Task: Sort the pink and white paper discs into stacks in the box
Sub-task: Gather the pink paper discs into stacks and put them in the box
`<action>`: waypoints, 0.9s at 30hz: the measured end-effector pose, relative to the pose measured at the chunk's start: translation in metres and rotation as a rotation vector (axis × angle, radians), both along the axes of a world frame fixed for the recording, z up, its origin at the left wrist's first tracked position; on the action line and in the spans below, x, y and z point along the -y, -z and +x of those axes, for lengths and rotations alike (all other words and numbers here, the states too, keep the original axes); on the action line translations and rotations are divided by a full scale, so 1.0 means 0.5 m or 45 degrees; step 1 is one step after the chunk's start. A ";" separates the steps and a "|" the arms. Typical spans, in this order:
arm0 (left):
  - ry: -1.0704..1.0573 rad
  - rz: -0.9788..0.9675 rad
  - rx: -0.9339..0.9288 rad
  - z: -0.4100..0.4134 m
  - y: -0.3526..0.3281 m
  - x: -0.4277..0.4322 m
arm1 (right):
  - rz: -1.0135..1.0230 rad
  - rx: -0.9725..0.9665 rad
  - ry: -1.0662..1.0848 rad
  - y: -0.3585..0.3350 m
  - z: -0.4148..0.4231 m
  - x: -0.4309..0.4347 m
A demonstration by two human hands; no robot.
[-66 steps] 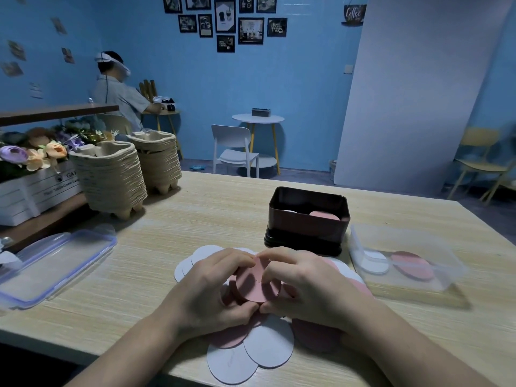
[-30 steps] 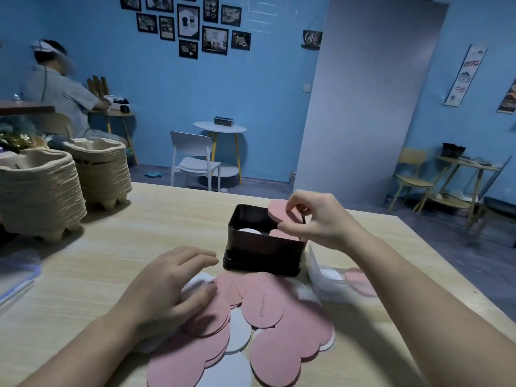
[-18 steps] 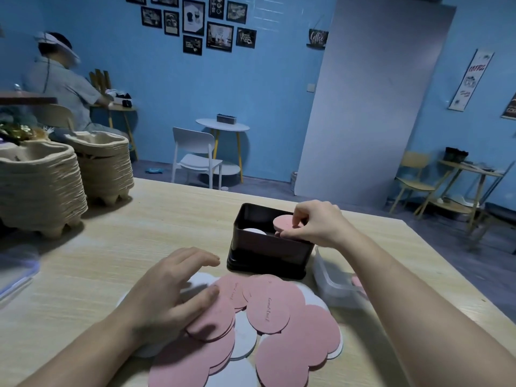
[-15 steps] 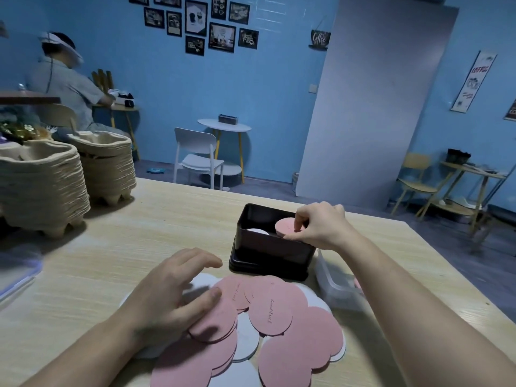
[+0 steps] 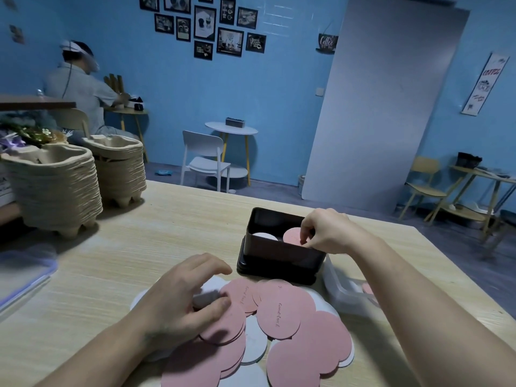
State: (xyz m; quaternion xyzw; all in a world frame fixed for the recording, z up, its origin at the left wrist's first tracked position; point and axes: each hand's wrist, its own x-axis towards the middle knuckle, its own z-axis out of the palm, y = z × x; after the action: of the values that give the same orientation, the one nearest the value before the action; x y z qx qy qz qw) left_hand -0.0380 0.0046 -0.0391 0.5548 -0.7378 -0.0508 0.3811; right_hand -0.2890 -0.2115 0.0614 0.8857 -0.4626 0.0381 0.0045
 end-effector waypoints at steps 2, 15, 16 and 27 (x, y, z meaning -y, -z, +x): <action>0.000 -0.009 0.013 0.000 -0.001 -0.002 | 0.039 0.044 -0.037 0.000 -0.001 0.001; -0.028 -0.122 0.139 0.005 -0.004 0.003 | 0.193 0.905 -0.379 -0.005 -0.034 -0.076; -0.040 -0.140 0.162 0.006 -0.007 0.003 | 0.201 0.942 -0.424 0.004 -0.035 -0.091; -0.100 0.002 0.124 0.030 -0.019 -0.038 | 0.255 0.782 -0.887 0.141 0.031 -0.227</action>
State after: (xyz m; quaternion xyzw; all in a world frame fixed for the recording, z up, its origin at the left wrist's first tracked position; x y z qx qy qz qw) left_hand -0.0227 0.0235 -0.0298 0.5856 -0.7330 -0.0094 0.3461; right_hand -0.2736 -0.0977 -0.0090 0.9320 -0.1193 0.2525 -0.2310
